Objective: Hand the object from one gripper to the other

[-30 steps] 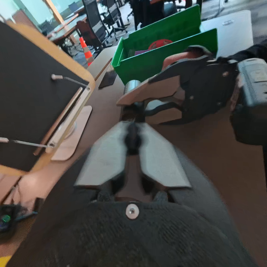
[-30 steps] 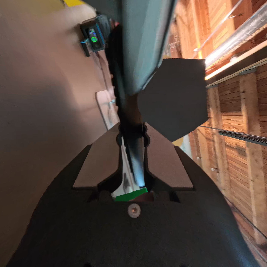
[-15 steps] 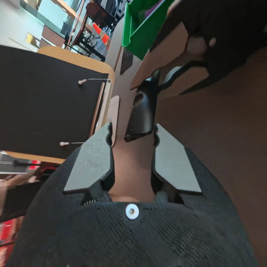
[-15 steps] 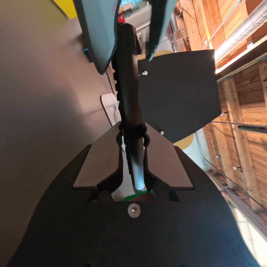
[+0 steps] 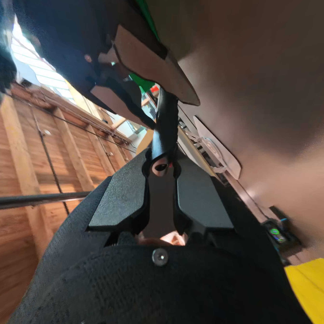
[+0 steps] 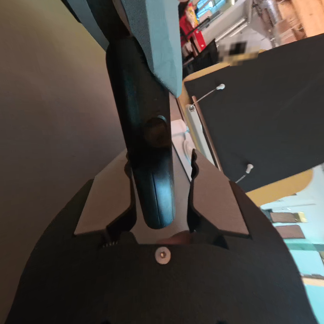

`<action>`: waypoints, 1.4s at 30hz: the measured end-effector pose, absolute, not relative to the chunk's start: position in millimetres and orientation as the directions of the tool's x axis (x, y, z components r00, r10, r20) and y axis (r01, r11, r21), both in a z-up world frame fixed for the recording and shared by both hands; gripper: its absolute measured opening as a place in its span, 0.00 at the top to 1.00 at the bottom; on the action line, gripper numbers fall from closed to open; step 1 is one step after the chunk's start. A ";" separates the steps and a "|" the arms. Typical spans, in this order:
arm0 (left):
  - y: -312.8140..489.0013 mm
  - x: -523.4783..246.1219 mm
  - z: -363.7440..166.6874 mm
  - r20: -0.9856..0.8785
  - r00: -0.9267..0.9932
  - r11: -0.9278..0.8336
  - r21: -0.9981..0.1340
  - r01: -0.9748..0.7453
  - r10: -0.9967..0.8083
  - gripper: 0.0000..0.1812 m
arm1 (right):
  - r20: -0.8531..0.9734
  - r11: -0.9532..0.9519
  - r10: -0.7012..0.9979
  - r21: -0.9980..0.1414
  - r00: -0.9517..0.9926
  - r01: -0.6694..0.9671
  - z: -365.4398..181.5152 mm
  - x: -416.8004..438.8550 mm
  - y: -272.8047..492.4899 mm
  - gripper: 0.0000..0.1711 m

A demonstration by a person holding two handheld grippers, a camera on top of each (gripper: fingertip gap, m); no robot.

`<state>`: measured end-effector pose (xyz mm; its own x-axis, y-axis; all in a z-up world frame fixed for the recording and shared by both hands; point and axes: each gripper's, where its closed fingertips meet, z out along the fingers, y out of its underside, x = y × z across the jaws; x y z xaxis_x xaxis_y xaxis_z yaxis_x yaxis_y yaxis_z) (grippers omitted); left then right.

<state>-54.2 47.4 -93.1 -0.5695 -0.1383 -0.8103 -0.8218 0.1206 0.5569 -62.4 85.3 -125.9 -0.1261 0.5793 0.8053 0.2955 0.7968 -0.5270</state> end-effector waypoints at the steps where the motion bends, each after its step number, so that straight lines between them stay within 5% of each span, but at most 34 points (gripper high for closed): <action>1: 45.8 -51.3 -93.7 -0.786 -0.607 0.146 0.590 -0.794 -0.120 0.88 | 0.792 0.796 0.589 -0.536 -0.157 0.281 -128.7 -61.8 81.1 0.59; 7: 34.6 -31.1 -99.3 -0.687 -0.727 0.265 0.699 -0.664 -0.013 0.89 | 0.620 0.756 0.641 -0.614 -0.454 0.229 -159.0 -46.9 49.8 0.69; 10: 40.6 -50.3 -99.2 -0.771 -0.629 0.175 0.609 -0.774 -0.099 0.87 | 0.606 0.738 0.662 -0.628 -0.441 0.245 -154.9 -46.4 51.7 0.70; 12: 43.2 -67.2 -95.8 -0.904 -0.380 0.065 0.375 -0.925 -0.194 0.86 | 0.651 0.749 0.660 -0.614 -0.376 0.250 -146.5 -50.1 58.3 0.70; 15: 33.4 -74.9 -110.1 -0.875 0.233 -0.114 -0.204 -0.972 -0.423 0.71 | 0.746 0.793 0.606 -0.538 -0.276 0.286 -141.4 -54.8 74.1 0.70; 18: 28.8 -54.4 -96.9 -0.469 0.747 -0.230 -0.752 -0.617 -0.472 0.65 | 0.817 0.827 0.541 -0.475 -0.198 0.299 -134.7 -58.6 81.3 0.69; 21: 34.2 -51.8 -94.0 -0.072 0.895 -0.361 -0.898 -0.250 -0.440 0.64 | 0.863 0.850 0.489 -0.439 -0.128 0.290 -124.4 -60.2 81.8 0.70; 26: 36.2 -33.9 -95.7 0.086 0.865 -0.353 -0.929 -0.110 -0.494 0.87 | 0.901 0.879 0.424 -0.387 -0.087 0.278 -118.9 -58.7 76.3 0.70; 29: 33.9 -35.4 -102.7 -0.238 0.827 -0.261 -0.873 -0.411 -0.509 0.88 | 0.863 0.862 0.481 -0.433 -0.156 0.262 -128.8 -57.4 72.6 0.74; 34: 16.0 -33.5 -107.2 -0.755 0.367 -0.032 -0.418 -0.908 -0.543 0.89 | 0.692 0.764 0.641 -0.616 -0.333 0.192 -136.9 -47.0 56.7 0.71; 39: 12.7 -33.9 -96.4 -0.893 0.053 0.095 -0.106 -0.990 -0.448 0.88 | 0.690 0.768 0.636 -0.611 -0.345 0.195 -138.4 -44.3 58.5 0.72; 42: 12.4 -36.3 -97.7 -0.912 -0.140 0.117 0.102 -0.988 -0.385 0.88 | 0.790 0.826 0.562 -0.522 -0.246 0.211 -133.7 -49.4 70.2 0.86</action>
